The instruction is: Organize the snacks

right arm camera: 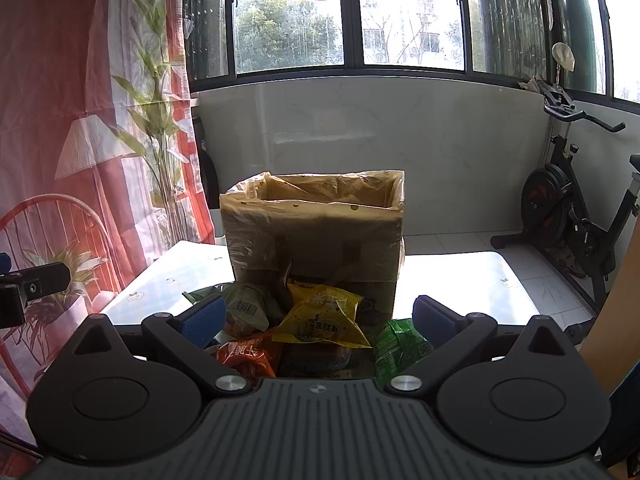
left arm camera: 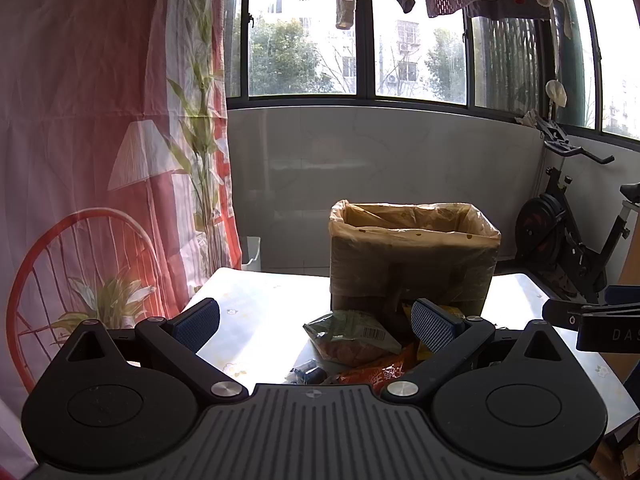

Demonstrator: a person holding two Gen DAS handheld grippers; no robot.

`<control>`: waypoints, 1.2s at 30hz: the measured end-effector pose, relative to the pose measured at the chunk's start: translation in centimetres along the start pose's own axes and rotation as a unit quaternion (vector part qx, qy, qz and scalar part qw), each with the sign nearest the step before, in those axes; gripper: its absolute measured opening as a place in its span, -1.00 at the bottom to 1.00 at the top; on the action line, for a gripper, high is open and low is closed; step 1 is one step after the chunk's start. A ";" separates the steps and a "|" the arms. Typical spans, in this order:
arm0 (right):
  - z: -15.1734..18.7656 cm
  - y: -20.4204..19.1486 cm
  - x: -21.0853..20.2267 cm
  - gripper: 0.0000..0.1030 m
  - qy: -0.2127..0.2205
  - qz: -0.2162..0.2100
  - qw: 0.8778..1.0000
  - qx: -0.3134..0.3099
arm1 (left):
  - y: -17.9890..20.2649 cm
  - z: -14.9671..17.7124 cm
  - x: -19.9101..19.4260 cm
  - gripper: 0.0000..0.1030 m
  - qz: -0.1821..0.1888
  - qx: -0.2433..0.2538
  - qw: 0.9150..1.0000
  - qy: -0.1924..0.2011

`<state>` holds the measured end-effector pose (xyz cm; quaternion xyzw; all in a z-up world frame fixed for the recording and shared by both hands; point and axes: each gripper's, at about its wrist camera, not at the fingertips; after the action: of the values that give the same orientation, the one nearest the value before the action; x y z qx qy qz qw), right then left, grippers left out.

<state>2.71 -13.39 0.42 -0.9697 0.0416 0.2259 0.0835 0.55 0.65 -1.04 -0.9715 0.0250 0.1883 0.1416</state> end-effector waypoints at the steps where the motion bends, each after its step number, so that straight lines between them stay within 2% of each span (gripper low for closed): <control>1: 0.0 0.0 0.0 0.96 0.000 0.001 1.000 0.000 | 0.0 0.0 0.0 1.00 -0.001 0.000 1.000 0.000; 18: 0.0 0.0 -0.1 0.96 0.000 0.001 1.000 -0.001 | 0.2 0.1 -0.1 0.99 0.000 0.004 1.000 0.006; 22: -0.1 0.2 0.1 0.97 0.003 -0.006 1.000 0.004 | 0.0 -0.1 0.5 0.99 0.002 0.010 1.000 0.023; 25: -0.6 0.9 1.0 1.00 0.011 -0.042 0.999 0.008 | -0.1 -0.1 1.9 0.99 0.004 0.016 0.999 0.048; 28: -1.3 1.6 3.2 1.00 0.027 -0.056 0.998 0.006 | -0.1 0.3 4.4 0.98 -0.013 0.024 0.998 0.060; 32: -1.3 3.2 6.6 1.00 0.059 -0.043 0.997 0.028 | -0.5 1.2 8.2 0.85 -0.018 0.021 0.999 0.028; 36: -0.3 4.3 10.0 1.00 0.038 -0.039 0.998 0.040 | -0.7 2.4 11.6 0.84 -0.010 0.008 1.000 0.003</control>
<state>11.27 -18.11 -4.36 -0.9743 0.0157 0.1834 0.1296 10.50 2.03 -7.36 -0.9711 0.0166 0.1839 0.1509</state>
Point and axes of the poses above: each gripper's, at about its wrist camera, not at the fingertips, and x roughly the way its jaws point, y to its right, z to its underside, and after that the axes turned 13 degrees about x, right-handed
